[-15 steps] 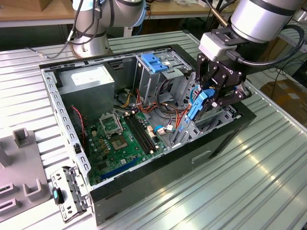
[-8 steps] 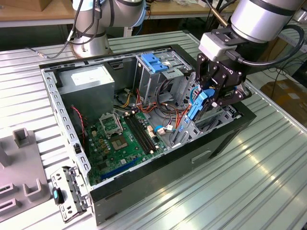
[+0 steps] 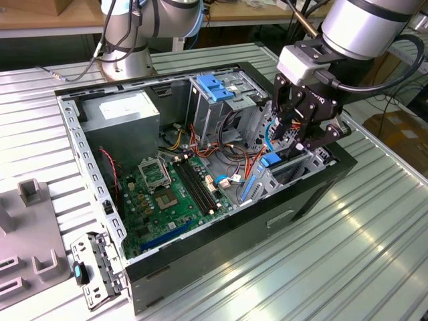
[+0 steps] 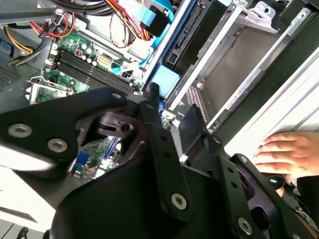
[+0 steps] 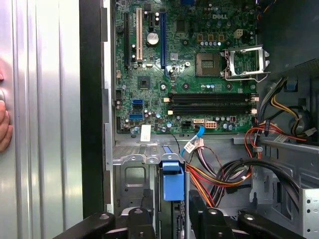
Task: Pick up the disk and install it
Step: 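Insert the disk into the insertion slot, then insert the first disk wire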
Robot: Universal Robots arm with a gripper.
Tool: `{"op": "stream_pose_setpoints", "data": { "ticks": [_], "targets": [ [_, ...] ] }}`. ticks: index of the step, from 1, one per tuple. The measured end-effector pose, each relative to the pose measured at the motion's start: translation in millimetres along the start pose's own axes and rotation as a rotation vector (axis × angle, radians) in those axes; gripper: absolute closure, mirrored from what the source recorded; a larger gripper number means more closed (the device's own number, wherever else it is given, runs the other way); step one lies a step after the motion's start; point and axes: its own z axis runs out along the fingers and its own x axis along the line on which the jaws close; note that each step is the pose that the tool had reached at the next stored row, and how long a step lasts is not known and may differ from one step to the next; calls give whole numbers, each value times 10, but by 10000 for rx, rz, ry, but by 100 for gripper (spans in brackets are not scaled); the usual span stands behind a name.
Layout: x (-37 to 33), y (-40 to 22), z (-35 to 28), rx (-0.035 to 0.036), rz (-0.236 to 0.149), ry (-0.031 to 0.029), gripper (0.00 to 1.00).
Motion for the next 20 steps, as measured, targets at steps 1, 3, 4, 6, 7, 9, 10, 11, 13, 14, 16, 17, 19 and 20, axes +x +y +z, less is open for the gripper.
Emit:
{"op": "stream_pose_setpoints", "data": {
  "ticks": [1,3,4,6,7,9,10,11,13,14,16,17,19,20],
  "targets": [
    [0,0,0,0,0,0,63],
    [0,0,0,0,0,1,69],
    [0,0,0,1,0,1,76],
    [0,0,0,0,0,3,88],
    [0,0,0,1,1,2,88],
    [0,0,0,1,0,3,89],
    [0,0,0,0,0,4,89],
    [0,0,0,0,0,4,89],
    [0,0,0,1,0,16,89],
    [0,0,0,1,0,17,89],
    [0,0,0,1,0,18,89],
    [0,0,0,1,0,19,89],
    [0,0,0,1,1,20,89],
    [0,-1,0,1,1,20,89]
  ]
}}
